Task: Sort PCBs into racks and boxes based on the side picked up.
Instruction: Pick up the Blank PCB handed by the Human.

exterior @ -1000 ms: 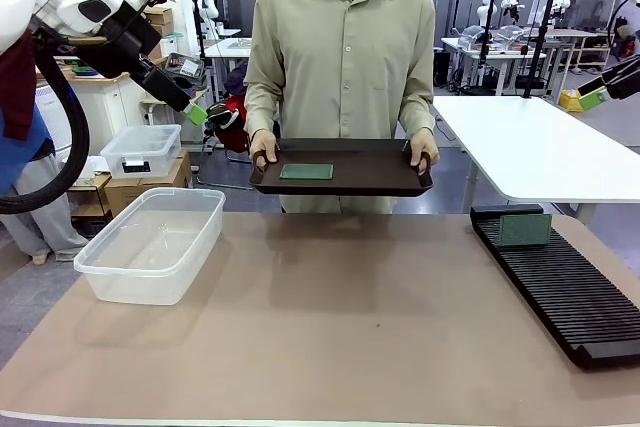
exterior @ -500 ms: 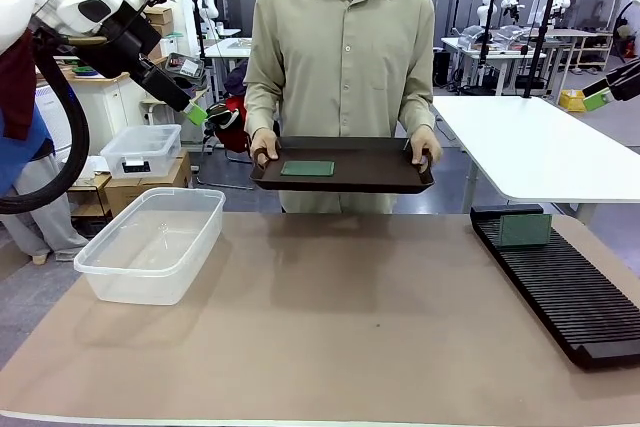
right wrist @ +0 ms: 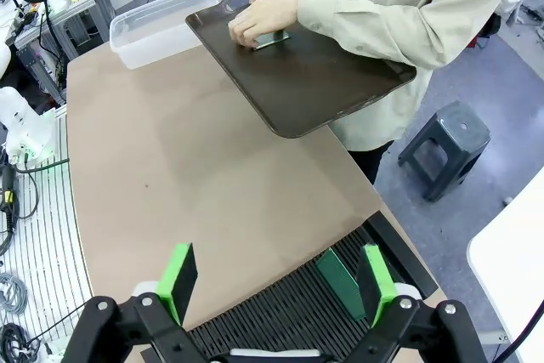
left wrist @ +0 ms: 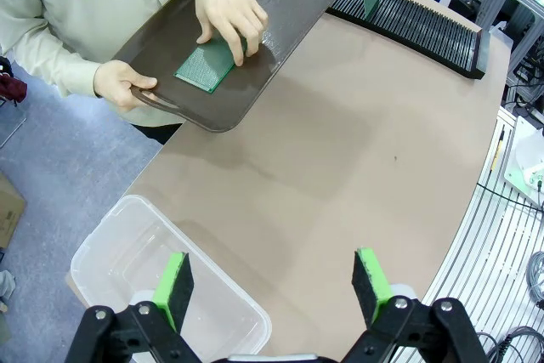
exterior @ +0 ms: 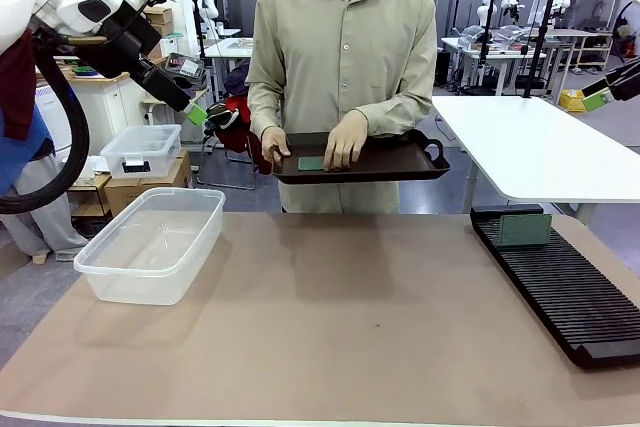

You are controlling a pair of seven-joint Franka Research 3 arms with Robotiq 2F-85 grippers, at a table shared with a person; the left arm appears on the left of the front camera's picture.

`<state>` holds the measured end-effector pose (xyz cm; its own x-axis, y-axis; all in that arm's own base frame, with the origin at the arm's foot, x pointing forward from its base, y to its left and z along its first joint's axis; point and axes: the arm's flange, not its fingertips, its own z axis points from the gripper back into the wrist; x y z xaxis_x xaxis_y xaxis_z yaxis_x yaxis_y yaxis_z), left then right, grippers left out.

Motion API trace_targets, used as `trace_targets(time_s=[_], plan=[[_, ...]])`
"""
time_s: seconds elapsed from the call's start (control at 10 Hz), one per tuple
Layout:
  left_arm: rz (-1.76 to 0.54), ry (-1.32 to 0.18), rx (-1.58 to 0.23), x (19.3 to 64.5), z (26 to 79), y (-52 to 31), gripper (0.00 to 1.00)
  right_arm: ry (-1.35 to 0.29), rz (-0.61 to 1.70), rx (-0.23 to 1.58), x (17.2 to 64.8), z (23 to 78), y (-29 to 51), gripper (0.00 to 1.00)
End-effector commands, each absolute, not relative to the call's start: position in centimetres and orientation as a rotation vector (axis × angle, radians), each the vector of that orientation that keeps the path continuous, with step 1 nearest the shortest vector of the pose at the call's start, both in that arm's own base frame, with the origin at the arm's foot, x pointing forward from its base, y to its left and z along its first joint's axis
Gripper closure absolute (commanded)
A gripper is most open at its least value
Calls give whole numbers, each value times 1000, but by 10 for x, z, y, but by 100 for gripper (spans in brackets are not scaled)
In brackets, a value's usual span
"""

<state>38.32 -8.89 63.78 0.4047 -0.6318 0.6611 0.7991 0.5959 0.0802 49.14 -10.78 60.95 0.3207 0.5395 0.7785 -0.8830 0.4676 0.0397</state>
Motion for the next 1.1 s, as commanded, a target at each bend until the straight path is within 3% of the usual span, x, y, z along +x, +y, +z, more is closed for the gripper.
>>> trace_targets(time_s=[0.0, 1.0], plan=[[-918, -702, -276, 383, 636, -88, 0, -783, 987, 507, 493, 609, -106, 0], [-918, -702, -276, 383, 636, -88, 0, -783, 987, 507, 493, 609, -106, 0]])
